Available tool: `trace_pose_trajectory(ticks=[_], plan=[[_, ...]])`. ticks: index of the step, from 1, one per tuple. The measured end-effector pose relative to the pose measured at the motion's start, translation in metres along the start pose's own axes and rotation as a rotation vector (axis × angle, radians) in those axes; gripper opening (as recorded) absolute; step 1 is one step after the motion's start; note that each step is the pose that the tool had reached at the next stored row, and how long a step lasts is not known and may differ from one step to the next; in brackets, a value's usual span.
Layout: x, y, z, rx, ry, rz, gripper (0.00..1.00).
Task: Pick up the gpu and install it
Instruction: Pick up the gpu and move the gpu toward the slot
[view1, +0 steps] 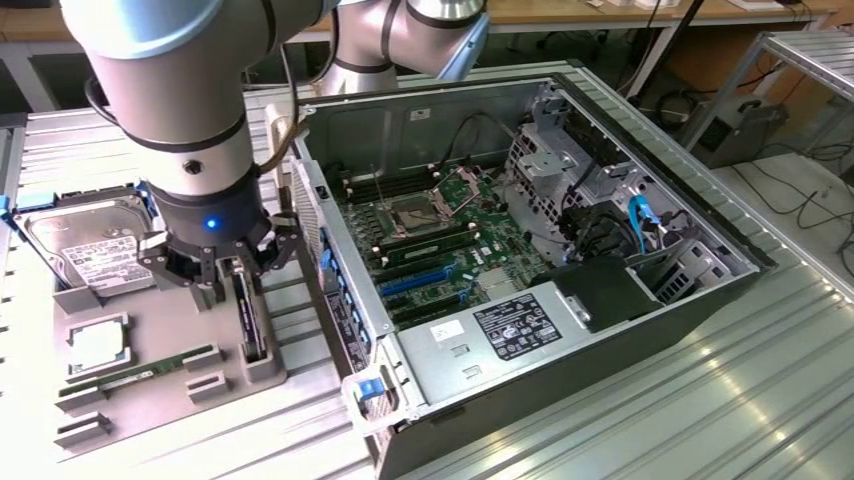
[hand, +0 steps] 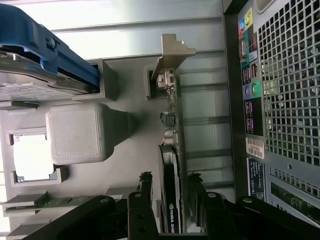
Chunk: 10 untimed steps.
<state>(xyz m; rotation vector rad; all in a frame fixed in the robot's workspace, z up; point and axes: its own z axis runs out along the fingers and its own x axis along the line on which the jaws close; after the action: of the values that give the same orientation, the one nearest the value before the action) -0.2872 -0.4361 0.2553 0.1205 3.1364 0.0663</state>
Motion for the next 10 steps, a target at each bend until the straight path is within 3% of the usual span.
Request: trace_pose_trajectory(ticks=[4, 10], plan=[[0.0, 0.0004, 0.006, -0.0002, 0.009, 0.0, 0.42], [0.0001, 0.0012, 0.007, -0.0024, 0.0093, 0.0, 0.42]])
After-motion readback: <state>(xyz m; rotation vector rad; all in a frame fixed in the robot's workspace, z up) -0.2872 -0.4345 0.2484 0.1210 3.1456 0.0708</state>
